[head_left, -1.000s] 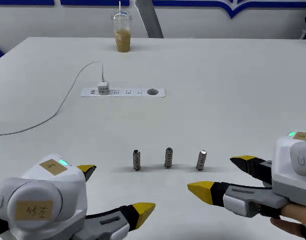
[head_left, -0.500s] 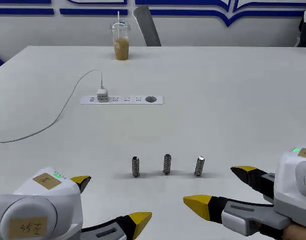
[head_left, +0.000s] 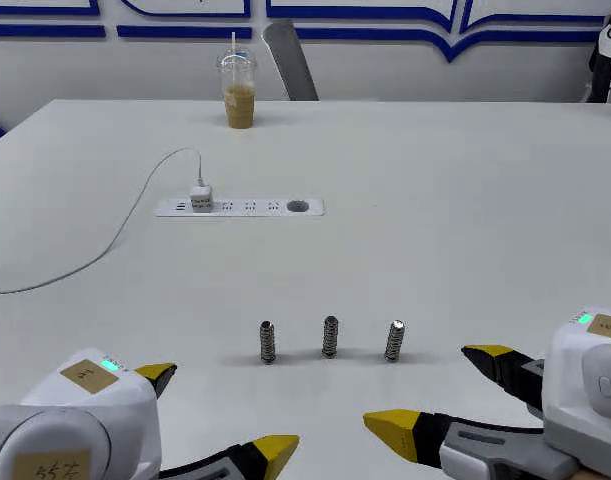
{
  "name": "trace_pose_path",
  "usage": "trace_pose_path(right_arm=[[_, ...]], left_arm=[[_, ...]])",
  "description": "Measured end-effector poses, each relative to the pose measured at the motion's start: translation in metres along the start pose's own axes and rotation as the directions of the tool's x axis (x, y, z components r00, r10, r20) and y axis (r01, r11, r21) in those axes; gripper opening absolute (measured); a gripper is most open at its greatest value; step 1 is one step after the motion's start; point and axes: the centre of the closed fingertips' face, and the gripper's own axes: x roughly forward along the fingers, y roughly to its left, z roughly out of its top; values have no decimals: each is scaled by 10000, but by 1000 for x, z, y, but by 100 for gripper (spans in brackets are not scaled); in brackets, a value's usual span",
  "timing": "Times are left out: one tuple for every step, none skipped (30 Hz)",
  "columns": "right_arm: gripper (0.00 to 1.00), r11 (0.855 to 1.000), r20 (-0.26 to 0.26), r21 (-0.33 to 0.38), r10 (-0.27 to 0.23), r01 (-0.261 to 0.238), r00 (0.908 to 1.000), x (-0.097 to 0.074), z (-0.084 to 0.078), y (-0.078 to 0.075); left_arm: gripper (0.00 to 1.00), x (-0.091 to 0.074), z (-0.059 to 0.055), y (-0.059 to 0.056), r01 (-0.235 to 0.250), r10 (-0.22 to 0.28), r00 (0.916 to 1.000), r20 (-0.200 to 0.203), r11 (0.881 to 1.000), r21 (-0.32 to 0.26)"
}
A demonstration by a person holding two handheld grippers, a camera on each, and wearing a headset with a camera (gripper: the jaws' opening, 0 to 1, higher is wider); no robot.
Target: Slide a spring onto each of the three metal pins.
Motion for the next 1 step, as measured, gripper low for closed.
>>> trace_pose_path(right_arm=[[81,10000,-8,24,-7,7,10000,0,0,0]], left_arm=[[81,0,0,0,-14,14,10000,-14,10000,1]])
